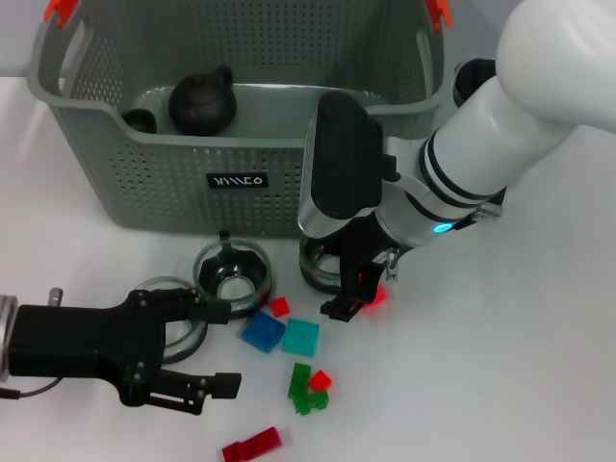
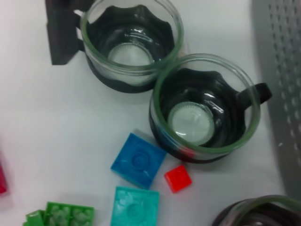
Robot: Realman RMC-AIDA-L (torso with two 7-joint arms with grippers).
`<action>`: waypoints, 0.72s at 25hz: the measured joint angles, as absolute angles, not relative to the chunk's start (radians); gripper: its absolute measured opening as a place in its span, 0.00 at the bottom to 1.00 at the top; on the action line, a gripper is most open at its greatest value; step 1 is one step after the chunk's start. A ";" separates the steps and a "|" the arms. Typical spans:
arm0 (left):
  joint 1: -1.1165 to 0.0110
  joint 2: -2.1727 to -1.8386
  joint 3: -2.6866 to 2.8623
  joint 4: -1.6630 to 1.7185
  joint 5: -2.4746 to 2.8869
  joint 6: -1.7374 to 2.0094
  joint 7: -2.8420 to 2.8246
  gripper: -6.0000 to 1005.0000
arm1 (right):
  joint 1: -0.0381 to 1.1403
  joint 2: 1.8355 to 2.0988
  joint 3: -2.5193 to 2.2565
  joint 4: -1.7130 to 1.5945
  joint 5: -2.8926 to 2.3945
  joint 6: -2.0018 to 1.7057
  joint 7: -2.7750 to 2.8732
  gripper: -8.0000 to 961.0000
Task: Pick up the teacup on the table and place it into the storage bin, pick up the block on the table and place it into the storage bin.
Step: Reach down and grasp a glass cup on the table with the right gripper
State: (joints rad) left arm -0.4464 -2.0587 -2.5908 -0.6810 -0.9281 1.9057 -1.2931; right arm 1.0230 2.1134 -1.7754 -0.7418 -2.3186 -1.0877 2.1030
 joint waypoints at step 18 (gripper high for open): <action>-0.449 -2.058 -2.590 -0.664 -0.928 1.894 -1.282 0.86 | 1.023 2.116 -1.786 -0.698 -2.301 -1.065 2.098 0.83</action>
